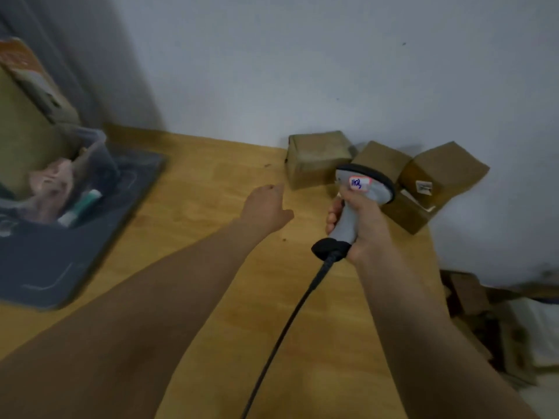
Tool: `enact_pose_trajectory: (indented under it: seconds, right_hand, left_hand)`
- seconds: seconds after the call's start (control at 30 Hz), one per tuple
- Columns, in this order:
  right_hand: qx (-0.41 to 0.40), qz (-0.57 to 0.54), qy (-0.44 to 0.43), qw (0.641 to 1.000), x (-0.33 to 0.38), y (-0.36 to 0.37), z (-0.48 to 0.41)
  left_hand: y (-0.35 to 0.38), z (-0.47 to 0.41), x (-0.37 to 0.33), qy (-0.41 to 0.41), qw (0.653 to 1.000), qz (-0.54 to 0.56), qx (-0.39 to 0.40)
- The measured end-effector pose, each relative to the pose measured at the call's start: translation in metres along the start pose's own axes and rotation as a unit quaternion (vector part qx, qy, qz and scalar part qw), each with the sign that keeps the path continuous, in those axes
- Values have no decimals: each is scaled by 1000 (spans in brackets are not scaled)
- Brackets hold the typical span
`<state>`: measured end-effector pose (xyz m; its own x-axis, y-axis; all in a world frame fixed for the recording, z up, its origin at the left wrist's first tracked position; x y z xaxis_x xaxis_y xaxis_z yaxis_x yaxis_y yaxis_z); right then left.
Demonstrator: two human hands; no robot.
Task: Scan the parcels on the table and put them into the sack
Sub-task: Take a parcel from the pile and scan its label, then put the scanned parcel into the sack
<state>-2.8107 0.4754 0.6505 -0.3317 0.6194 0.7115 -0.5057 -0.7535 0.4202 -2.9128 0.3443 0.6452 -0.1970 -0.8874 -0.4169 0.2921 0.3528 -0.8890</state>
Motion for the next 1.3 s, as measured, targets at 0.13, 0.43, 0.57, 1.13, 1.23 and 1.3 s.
enact_pose_trajectory:
  seconds: [0.13,0.43,0.57,1.13,1.23,1.3]
  right_hand:
    - [3,54,33,998,-4,-12,-42]
    - [35,56,36,997,-24,-23,-98]
    - [31,58,29,997,-28,-24,-104]
    - [-27,106,77,991,-98,-59,34]
    - [-30,116,91,989,-120,-67,67]
    - [-25,122,93,988,-133,-68,86]
  left_hand:
    - [6,-86,-27,-2,999,-40,-8]
    - [25,-218,-35,-5,992,-115,61]
    - [30,-239,-26,16,988,-118,94]
    - [35,45,74,-48,994,-47,88]
    - [38,109,100,-127,983,53,120]
    - [44,145,121,-181,956,181,146]
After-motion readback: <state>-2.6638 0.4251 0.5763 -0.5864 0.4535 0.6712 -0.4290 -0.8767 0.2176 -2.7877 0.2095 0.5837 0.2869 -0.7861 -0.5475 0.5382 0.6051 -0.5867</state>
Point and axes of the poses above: each hand's wrist, its own z-axis away from the middle knuckle, its own y-axis out of the palm, x = y × z, the point moved 10 cm from there along -z, towards the middle knuckle, and after that the axes turned 4 degrees about z, right-handed, at the moved point
